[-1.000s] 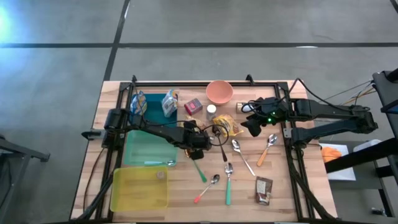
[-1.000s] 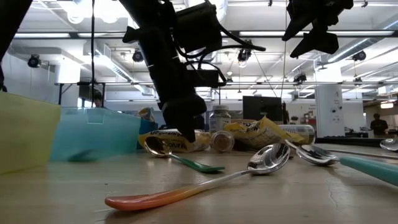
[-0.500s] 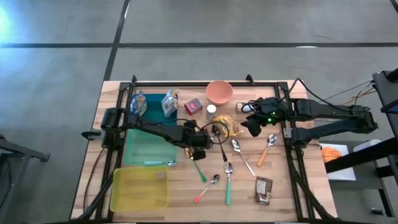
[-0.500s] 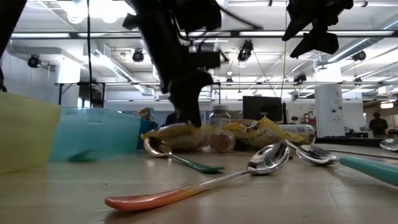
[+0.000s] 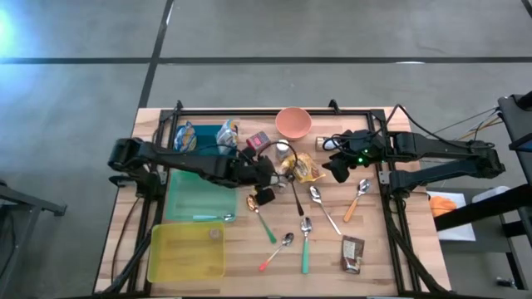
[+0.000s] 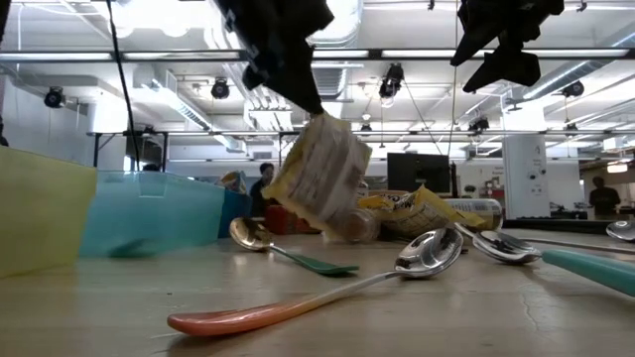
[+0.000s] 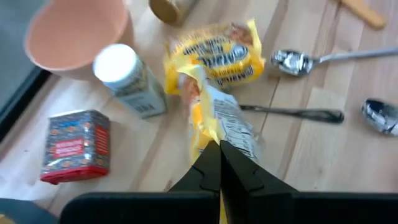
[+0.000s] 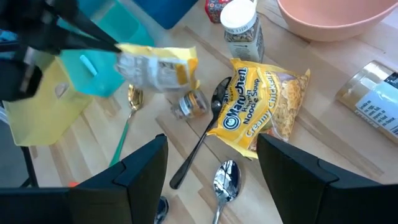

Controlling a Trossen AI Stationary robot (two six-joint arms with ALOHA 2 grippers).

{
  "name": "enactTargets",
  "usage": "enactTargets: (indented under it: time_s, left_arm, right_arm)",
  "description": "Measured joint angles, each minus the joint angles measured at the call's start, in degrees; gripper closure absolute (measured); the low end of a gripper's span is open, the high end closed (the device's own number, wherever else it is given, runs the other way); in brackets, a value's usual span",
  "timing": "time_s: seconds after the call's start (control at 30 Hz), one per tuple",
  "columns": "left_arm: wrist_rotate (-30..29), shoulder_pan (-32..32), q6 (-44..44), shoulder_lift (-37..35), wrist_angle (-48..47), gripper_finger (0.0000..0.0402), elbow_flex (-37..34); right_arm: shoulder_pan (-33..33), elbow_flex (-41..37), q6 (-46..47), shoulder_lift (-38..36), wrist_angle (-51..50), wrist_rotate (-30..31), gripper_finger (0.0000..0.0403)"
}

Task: Pick & Place Food Item
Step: Put the left yellow noodles packet into the blue bin

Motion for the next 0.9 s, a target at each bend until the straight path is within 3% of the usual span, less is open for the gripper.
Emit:
enactTargets:
  time_s: [0.37,0.9]
  left_arm:
    - [-2.7,0.4,-4.4,-5.4,-0.8,0.0401,0.0]
    - [-8.0,5.7,-10.7,-17.2,-10.0,0.0401,0.0]
  right_arm:
    - [0.0,0.0,-0.3,0.0,0.0,0.0,0.0161]
    - [0.0,0.0,-1.3,0.0,0.0,0.0,0.0161]
